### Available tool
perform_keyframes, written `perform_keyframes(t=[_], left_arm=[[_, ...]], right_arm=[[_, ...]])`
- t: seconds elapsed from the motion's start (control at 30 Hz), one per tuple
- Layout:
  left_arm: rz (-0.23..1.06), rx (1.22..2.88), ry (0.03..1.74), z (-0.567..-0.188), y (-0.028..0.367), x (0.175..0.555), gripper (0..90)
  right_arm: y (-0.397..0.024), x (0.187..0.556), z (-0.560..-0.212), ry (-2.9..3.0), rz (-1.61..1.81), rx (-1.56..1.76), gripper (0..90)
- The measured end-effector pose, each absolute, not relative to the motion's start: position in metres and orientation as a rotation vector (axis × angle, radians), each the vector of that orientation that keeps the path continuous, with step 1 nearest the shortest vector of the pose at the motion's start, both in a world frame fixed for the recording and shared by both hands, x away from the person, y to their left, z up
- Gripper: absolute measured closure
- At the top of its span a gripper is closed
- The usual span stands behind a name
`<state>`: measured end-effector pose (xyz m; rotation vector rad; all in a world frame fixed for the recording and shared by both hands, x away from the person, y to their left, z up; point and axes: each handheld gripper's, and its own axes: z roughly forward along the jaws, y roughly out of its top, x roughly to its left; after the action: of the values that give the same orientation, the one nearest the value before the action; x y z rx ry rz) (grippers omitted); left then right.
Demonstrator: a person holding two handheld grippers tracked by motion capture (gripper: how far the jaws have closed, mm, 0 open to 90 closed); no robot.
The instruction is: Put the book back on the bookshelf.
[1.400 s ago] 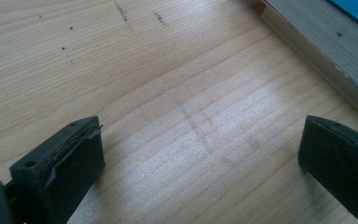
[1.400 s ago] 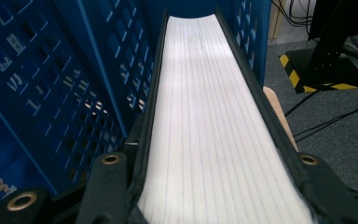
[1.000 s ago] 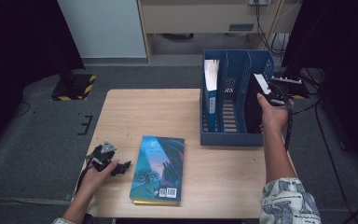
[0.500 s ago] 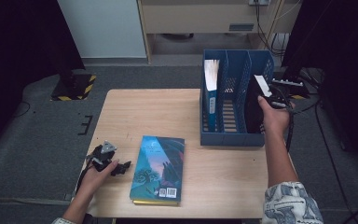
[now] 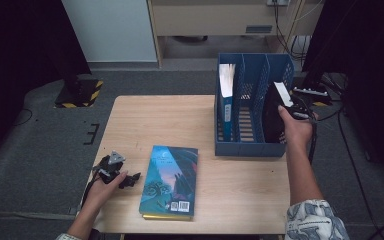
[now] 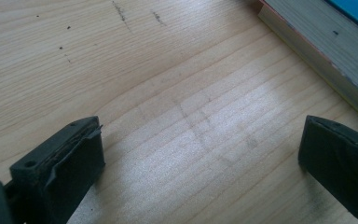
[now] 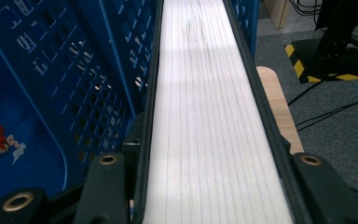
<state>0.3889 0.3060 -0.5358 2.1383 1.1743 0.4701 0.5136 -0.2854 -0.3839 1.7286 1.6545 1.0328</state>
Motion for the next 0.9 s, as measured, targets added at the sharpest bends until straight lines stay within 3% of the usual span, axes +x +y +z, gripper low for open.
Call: perform_keyframes(t=[0.7, 0.9], left_arm=[[0.468, 2.14, 1.175, -0.5356, 0.3057, 0.3886, 0.0], [0.468, 2.14, 1.175, -0.5356, 0.3056, 0.3886, 0.0]], right_arm=[[-0.2808, 0.5164, -0.3816, 1.67, 1.041, 1.735, 47.4], [-0.2785, 0.5173, -0.3785, 1.689, 1.003, 1.727, 51.2]])
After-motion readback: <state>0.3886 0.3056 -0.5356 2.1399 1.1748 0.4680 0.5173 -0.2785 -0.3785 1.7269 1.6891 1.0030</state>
